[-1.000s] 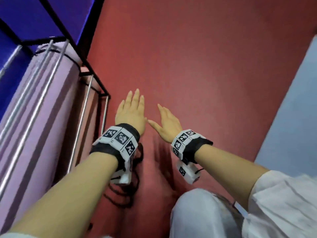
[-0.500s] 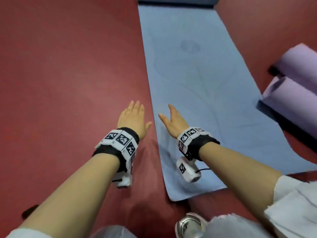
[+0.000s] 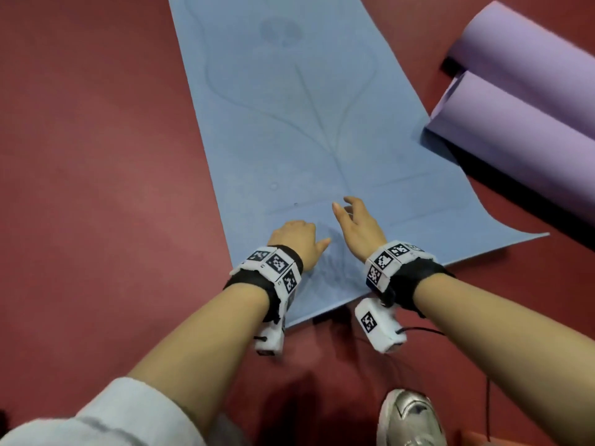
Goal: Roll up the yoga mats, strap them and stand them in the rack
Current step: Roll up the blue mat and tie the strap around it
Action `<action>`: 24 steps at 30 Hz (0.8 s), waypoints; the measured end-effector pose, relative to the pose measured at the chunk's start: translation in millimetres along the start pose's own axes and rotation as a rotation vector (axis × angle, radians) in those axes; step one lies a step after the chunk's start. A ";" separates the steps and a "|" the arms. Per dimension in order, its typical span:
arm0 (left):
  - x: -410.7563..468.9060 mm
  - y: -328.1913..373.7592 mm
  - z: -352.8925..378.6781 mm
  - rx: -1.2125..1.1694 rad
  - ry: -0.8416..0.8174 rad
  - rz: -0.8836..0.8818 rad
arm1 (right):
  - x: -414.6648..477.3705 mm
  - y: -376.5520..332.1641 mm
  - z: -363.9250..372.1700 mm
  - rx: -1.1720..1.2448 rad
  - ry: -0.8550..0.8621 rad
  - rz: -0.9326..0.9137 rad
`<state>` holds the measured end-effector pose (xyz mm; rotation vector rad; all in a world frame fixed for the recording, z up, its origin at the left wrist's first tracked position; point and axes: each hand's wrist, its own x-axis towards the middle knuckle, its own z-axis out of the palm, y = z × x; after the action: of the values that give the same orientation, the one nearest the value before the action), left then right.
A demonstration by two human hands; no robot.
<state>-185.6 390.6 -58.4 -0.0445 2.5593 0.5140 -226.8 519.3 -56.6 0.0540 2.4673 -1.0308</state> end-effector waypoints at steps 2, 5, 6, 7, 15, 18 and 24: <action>2.7 7.2 5.8 -0.085 -0.039 -0.013 | 11.9 8.3 -2.6 0.014 0.001 0.006; 13.5 27.8 13.4 -0.187 -0.049 -0.012 | 39.1 18.8 -13.1 0.088 0.008 0.060; 14.0 31.3 17.4 -0.208 -0.059 -0.002 | 44.7 23.0 -13.9 0.108 0.001 0.079; 15.8 36.6 23.0 -0.224 -0.068 0.000 | 50.0 29.6 -15.0 0.123 -0.012 0.095; -10.0 53.7 29.1 -0.350 -0.182 -0.058 | 26.4 59.2 -32.8 0.144 -0.165 0.027; -23.9 67.2 37.2 -0.230 -0.253 0.001 | 0.7 74.7 -50.3 0.112 -0.171 -0.006; -29.8 57.3 57.1 -0.043 -0.112 0.090 | -28.8 94.5 -31.3 0.023 -0.170 -0.173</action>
<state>-139.4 462.6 -68.5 0.0827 2.4490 0.5889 -193.9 612.6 -87.8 -0.2345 2.3373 -1.0876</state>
